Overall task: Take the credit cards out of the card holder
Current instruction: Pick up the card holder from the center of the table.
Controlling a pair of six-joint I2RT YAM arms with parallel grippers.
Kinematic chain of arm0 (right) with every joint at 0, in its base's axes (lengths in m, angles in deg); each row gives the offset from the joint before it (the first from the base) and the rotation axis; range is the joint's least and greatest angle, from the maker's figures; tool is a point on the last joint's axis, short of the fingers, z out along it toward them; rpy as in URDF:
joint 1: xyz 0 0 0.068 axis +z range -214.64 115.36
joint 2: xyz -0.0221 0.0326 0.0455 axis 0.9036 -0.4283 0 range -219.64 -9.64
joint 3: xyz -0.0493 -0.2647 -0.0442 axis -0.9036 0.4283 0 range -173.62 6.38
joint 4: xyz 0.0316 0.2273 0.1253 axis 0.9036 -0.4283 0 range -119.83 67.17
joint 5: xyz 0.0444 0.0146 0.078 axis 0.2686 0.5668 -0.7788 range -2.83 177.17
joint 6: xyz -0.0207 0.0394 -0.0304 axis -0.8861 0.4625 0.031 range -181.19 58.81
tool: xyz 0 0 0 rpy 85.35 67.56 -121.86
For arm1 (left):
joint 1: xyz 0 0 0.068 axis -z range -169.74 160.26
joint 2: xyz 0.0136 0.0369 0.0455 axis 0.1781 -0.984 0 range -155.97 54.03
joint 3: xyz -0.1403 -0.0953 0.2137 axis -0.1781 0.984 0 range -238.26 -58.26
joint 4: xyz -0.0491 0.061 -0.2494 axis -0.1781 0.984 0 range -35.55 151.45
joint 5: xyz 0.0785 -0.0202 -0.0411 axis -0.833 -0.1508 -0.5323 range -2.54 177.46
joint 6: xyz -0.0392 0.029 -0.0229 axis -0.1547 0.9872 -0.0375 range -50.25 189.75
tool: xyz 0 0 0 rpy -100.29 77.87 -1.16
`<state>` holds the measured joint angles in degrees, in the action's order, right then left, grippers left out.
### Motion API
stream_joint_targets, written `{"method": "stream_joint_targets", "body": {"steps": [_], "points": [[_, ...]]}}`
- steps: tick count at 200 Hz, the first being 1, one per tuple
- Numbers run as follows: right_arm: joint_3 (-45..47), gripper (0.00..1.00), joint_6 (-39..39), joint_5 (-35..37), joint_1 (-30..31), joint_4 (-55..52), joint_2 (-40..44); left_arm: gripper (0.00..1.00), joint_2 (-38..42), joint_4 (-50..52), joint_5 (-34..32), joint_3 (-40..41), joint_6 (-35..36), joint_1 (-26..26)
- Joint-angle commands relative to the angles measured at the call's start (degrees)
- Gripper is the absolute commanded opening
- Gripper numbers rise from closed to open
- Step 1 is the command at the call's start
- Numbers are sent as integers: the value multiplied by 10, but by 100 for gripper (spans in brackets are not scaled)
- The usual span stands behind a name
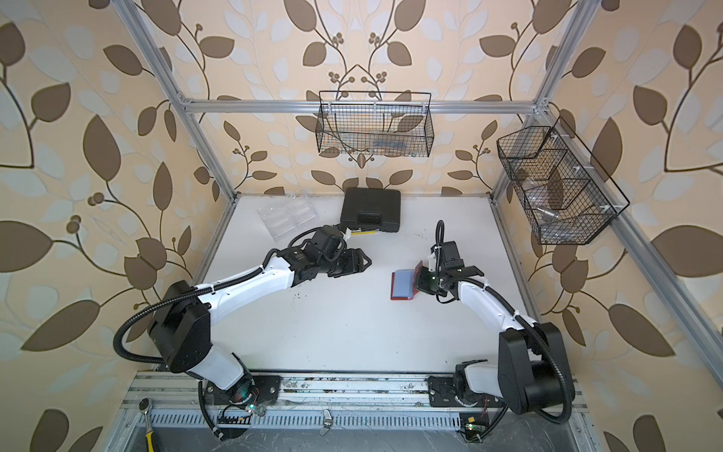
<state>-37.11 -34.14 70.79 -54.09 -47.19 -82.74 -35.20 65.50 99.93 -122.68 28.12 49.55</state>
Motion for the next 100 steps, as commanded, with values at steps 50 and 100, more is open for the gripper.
{"method": "stream_joint_targets", "body": {"steps": [50,100], "points": [[-119,0,-42,-158,32,71,105,77,129,-241,85,102,88,-11],[-167,0,14,-271,33,156,106,98,208,-417,63,198,144,-18]]}}
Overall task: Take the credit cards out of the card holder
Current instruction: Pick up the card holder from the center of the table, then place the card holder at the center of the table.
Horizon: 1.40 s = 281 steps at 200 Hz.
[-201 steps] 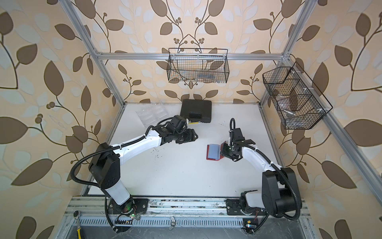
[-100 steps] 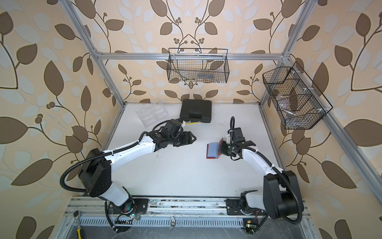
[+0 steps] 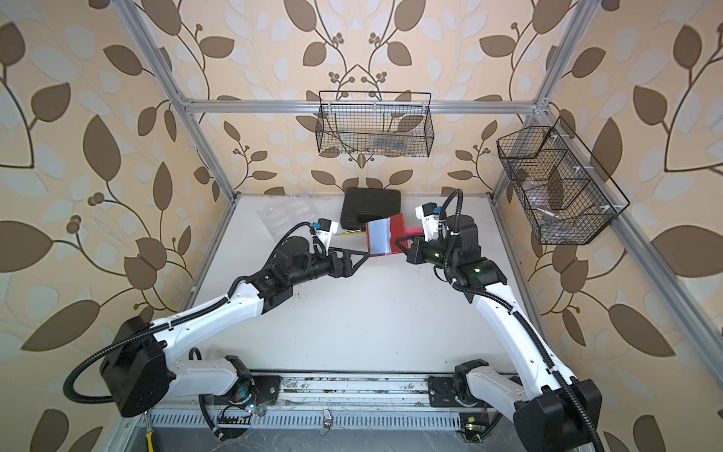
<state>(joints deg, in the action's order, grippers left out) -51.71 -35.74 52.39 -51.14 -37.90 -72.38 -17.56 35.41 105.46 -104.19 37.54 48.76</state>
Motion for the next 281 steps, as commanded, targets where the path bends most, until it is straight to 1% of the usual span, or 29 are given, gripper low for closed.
{"method": "stream_joint_targets", "body": {"steps": [1,36,55,72,103,123,131,152,173,185,222,231,262,281], "points": [[-20,0,30,-87,3,65,3,98,32,-116,9,12,50,-11],[-25,0,59,-129,1,107,14,98,37,-109,53,11,41,-42],[-25,0,68,-146,3,114,19,99,32,-140,73,24,17,-68],[-25,0,71,-150,2,114,25,99,21,-172,109,28,-6,-93],[-25,0,91,-162,8,133,28,99,-11,-182,164,2,-12,-101],[-23,0,100,-163,14,145,29,97,-39,-227,194,-6,-37,-108],[-22,0,104,-164,16,147,29,94,-49,-252,204,-6,-50,-111],[-20,0,111,-163,21,154,31,75,-73,-284,228,-20,-72,-114],[-18,0,112,-161,24,154,31,61,-88,-311,237,-22,-88,-115],[-13,0,113,-159,25,156,32,59,-90,-324,236,-19,-96,-118],[-5,0,126,-159,27,170,35,65,-83,-340,235,-10,-109,-122],[-5,0,127,-160,28,170,34,65,-83,-342,239,-8,-111,-123],[-1,0,131,-162,29,178,31,46,-84,-356,250,-8,-123,-123],[4,0,132,-162,30,182,30,31,-86,-364,261,-11,-132,-124]]}}
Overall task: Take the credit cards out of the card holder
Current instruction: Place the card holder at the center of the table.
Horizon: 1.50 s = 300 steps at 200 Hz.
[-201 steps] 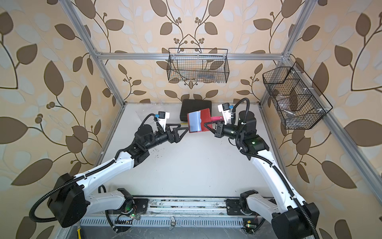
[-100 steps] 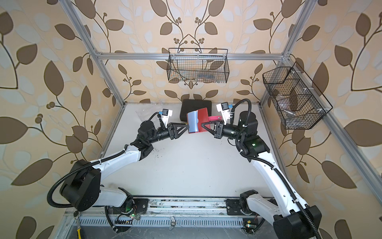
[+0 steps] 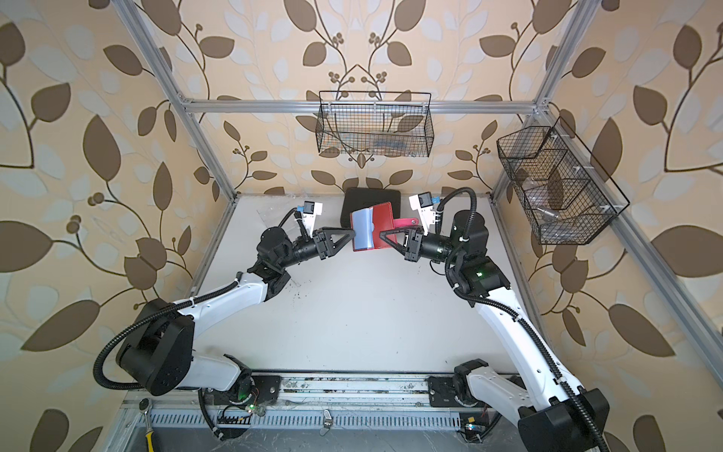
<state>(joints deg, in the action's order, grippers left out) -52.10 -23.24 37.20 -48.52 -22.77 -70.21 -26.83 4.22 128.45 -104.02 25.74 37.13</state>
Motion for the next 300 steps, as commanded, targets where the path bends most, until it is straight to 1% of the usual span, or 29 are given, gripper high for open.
{"method": "stream_joint_targets", "body": {"steps": [1,15,26,67,94,131,135,143,158,178,186,207,224,240,248,272,286,300], "points": [[8,0,7,-10,3,31,8,31,7,-52,31,-13,-14,-8],[13,0,6,-10,2,33,4,19,7,-44,39,-18,-17,-9],[17,0,6,-11,1,33,2,13,7,-39,45,-20,-20,-9],[27,0,2,-20,-6,36,-5,0,14,-33,51,-21,-27,-9],[39,0,0,-23,-9,42,-6,0,13,-26,58,-21,-33,-9],[53,0,15,-32,-13,69,-8,0,4,-43,57,-14,-57,-9],[52,0,16,-34,-13,71,-9,3,4,-43,56,-14,-59,-9],[51,0,19,-37,-12,75,-9,16,4,-41,53,-14,-61,-9],[49,0,24,-44,-13,85,-9,32,6,-40,45,-9,-59,-9],[40,0,25,-50,-14,87,-10,44,6,-40,31,-2,-57,-11],[38,0,25,-51,-14,87,-13,53,4,-41,30,-3,-56,-12],[38,0,34,-50,-11,92,-19,67,-5,-37,32,-9,-52,-14],[35,0,31,-36,5,79,-27,70,-4,-27,31,-1,-48,-27],[31,0,18,-12,24,49,-37,74,16,20,-5,29,-24,-49],[36,0,20,2,34,42,-44,76,36,62,-28,47,2,-58],[63,0,46,32,79,65,-75,81,113,264,-104,69,106,-63],[83,0,59,50,107,79,-107,82,152,362,-153,73,138,-63],[117,0,90,56,116,122,-137,84,186,406,-185,88,153,-63]]}}
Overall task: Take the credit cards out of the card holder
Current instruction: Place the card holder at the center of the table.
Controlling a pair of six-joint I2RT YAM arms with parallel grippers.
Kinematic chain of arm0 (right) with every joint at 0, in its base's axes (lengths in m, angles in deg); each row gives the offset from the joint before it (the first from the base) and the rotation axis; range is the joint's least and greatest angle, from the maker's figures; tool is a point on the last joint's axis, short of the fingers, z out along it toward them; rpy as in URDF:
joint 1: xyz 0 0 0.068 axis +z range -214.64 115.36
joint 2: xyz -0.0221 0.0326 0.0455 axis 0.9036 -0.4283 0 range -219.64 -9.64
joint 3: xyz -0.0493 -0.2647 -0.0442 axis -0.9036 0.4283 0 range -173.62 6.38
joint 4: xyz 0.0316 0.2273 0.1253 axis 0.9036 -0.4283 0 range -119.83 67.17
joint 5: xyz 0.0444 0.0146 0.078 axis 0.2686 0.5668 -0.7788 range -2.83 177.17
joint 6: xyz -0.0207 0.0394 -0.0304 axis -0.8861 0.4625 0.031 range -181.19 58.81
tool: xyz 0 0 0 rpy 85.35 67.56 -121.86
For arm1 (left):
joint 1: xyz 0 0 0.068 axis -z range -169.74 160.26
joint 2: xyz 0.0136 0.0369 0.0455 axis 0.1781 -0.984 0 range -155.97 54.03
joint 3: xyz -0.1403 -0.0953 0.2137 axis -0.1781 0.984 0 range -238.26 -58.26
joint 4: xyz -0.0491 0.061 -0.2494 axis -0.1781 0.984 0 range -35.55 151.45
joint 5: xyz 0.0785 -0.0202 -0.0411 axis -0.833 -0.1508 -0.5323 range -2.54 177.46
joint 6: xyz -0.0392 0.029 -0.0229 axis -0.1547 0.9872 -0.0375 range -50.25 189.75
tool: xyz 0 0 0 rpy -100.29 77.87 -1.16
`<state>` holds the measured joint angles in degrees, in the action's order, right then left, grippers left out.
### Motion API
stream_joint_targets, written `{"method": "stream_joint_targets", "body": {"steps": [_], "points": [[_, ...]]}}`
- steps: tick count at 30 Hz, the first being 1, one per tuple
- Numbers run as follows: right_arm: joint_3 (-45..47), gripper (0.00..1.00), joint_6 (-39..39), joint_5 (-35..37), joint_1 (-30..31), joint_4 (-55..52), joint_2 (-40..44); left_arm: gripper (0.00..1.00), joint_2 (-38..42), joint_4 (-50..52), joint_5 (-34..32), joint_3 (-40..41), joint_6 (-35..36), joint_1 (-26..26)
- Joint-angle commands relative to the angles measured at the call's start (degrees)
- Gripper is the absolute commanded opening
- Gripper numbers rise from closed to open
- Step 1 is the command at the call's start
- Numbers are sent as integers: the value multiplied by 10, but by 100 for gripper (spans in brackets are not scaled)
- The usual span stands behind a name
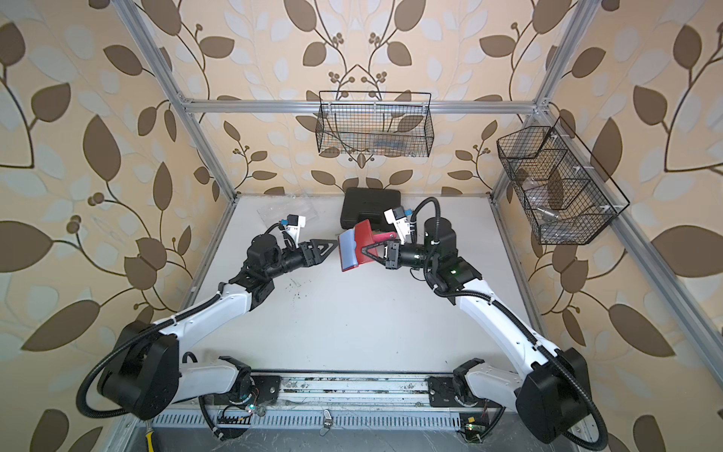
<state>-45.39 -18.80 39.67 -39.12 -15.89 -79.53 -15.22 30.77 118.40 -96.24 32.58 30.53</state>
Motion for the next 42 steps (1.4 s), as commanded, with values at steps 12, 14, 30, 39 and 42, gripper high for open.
{"method": "stream_joint_targets", "body": {"steps": [12,14,30,39,42], "points": [[107,0,-65,59,-26,-63,-205,82,65,249,-130,15,71,28],[106,0,-89,61,-42,-89,-224,83,63,239,-142,17,65,45],[7,61,-168,379,-72,-425,-113,89,-10,229,-158,15,-82,114],[-71,46,-152,400,36,-461,-101,88,-16,182,-174,53,-187,116],[-65,21,-131,356,74,-385,-170,83,-48,143,-167,70,-245,120]]}}
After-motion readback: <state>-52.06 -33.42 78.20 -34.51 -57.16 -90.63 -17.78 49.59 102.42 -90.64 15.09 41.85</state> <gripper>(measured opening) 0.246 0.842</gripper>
